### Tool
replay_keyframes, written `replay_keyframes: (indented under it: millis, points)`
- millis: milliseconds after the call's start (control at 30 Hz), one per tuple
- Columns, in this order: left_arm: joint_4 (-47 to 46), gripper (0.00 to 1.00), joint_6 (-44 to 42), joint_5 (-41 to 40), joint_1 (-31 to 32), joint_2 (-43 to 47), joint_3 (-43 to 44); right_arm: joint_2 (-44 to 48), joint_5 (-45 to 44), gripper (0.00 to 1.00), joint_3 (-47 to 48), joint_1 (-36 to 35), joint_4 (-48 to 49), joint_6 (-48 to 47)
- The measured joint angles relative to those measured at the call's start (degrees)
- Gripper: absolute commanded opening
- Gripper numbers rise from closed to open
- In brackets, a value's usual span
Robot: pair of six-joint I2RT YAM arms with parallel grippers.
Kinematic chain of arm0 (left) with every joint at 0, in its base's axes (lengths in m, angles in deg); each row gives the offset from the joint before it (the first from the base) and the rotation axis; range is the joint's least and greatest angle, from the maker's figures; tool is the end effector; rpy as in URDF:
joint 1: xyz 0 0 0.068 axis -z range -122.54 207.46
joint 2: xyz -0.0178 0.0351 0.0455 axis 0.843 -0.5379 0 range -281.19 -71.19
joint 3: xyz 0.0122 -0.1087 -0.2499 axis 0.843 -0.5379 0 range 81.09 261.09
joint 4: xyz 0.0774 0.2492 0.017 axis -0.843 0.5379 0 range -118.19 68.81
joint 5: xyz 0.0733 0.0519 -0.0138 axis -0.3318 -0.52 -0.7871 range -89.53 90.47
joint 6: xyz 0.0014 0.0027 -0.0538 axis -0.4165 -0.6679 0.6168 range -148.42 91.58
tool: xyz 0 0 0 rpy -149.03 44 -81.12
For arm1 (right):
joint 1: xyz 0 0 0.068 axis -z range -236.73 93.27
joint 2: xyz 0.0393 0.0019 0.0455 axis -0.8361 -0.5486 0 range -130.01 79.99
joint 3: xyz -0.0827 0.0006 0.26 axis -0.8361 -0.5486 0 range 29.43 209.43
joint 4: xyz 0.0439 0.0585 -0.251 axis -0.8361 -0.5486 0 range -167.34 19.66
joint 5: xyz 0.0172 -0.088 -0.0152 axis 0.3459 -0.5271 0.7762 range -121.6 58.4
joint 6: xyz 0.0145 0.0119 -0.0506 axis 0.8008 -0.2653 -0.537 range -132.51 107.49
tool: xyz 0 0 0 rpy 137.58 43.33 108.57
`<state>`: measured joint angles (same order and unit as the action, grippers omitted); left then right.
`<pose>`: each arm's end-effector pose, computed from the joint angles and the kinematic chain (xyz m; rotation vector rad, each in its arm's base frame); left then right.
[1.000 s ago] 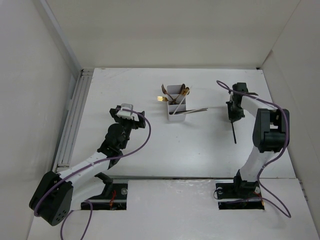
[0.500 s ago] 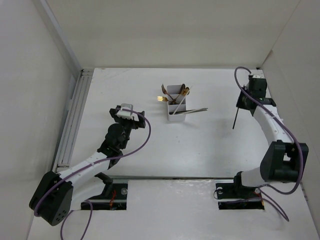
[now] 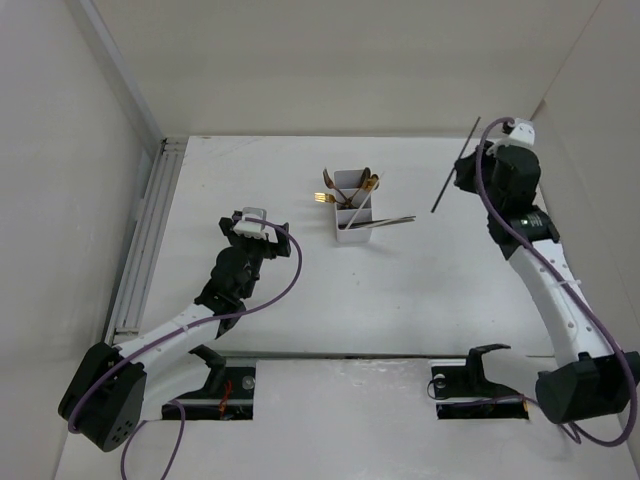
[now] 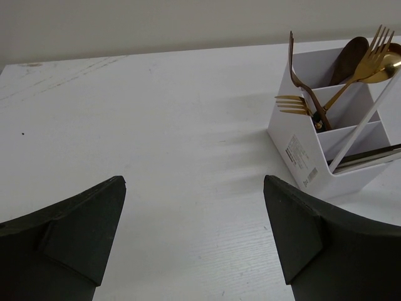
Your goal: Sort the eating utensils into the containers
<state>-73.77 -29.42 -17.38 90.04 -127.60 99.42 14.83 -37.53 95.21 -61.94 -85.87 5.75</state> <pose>0.1835 -0.1043 0.2435 0.1676 1.4403 -0.2273 0.2584 0.0198 0.3876 0.2808 1.8123 0.1935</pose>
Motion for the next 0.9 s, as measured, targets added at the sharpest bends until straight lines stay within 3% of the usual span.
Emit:
replay_keyframes:
  millis: [100,200,333,567,900]
  points:
    - [0.02,0.90,0.00,0.00,0.02,0.00,0.00,-0.02,-0.57,0.00,-1.90,-7.15,8.09,4.11]
    - [0.02,0.90,0.00,0.00,0.02,0.00,0.00,-0.83,-3.48,0.00,-8.00,-15.98,22.01,7.23]
    - [0.02,0.90,0.00,0.04,0.02,-0.02,0.00,-8.28,-6.67,0.00,-12.55,-24.24,36.72,9.40]
    - [0.07,0.90,0.00,0.00,0.02,0.00,0.00,-20.48,-10.16,0.00,-14.21,-27.32,50.49,10.71]
    - [0.04,0.90,0.00,-0.02,0.02,0.00,0.00,-24.72,-13.77,0.00,-15.67,-29.00,57.86,9.40]
